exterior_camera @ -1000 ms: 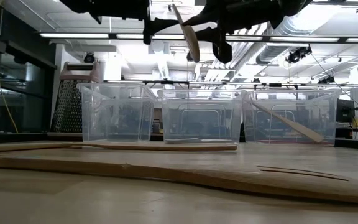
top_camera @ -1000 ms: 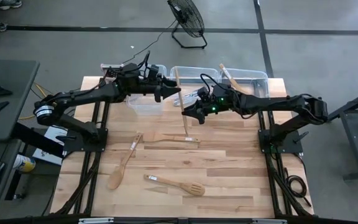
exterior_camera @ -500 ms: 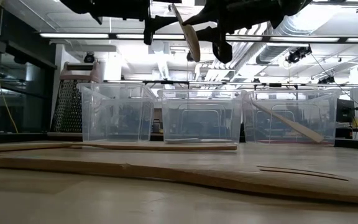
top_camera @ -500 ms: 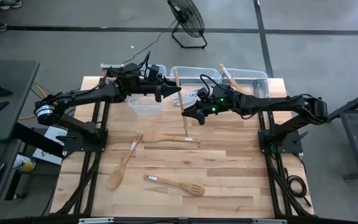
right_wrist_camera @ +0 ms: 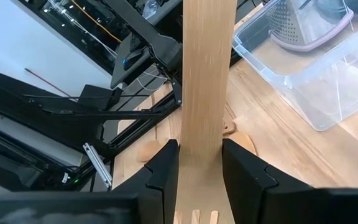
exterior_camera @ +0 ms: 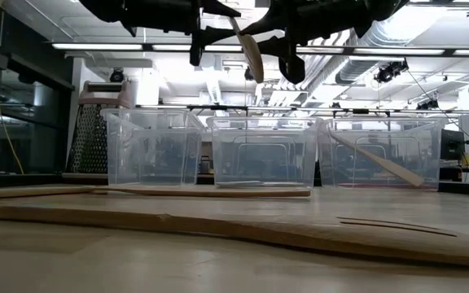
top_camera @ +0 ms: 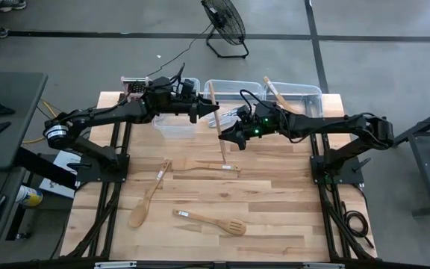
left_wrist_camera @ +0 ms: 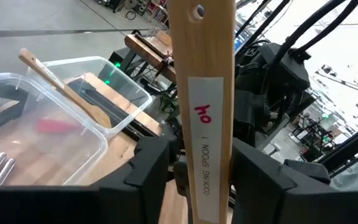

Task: Pick & Place Kitchen Items
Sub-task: Put the brown slotted serving spoon into the left transparent container

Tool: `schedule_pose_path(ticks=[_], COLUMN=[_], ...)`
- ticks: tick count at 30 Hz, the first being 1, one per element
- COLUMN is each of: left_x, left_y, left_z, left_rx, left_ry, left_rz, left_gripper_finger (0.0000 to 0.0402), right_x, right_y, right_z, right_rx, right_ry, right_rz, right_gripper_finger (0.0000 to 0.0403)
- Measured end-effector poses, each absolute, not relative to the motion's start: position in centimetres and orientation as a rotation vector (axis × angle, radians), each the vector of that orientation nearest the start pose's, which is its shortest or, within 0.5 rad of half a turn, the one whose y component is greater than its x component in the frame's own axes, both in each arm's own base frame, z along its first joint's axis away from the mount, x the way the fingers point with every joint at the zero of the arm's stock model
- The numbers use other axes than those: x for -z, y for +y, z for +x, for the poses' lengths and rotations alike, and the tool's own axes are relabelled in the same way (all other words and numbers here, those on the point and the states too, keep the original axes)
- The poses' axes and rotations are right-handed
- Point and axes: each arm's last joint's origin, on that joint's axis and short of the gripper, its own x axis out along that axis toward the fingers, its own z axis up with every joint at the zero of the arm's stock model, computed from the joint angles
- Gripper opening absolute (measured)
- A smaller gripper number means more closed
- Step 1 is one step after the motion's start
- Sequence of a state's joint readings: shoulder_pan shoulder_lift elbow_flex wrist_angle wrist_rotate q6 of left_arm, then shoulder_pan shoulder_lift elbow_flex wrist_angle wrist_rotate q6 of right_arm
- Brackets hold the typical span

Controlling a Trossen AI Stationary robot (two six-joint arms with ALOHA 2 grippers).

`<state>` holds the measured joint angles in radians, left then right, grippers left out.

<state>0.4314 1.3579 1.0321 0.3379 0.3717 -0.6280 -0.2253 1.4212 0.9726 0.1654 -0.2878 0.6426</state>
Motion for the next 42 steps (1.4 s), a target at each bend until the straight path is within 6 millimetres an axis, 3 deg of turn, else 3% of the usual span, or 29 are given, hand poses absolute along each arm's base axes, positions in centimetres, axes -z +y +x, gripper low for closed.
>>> schedule_pose_path(ticks=[7,19,30,38,42], left_x=[-34.1,-34.1,-34.1,-33.8,-33.3], left_y=[12.0,12.0,12.0,12.2,12.7], left_z=[28.6,28.6,28.6,28.6,28.5], left_rx=[-0.047,-0.043,-0.040,-0.135,-0.280], left_ry=[-0.030,-0.023,-0.025,-0.033,-0.026], left_rz=[-0.626,-0.621,-0.659,-0.748,-0.757], left_gripper_finger=[0.0086,0.0086,0.0086,0.0086,0.0086], right_x=[-28.5,-28.3,-28.2,-28.3,-29.1], right_y=[-6.3,-6.3,-6.1,-6.5,-6.4], right_z=[31.3,31.2,31.2,30.7,29.4], right_rx=[0.032,0.036,-0.040,-0.102,-0.142], right_ry=[0.296,0.315,0.345,0.392,0.431], right_rz=[0.708,0.704,0.747,0.817,0.850], right_gripper_finger=[0.0097,0.0102,0.0177,0.0201,0.0199])
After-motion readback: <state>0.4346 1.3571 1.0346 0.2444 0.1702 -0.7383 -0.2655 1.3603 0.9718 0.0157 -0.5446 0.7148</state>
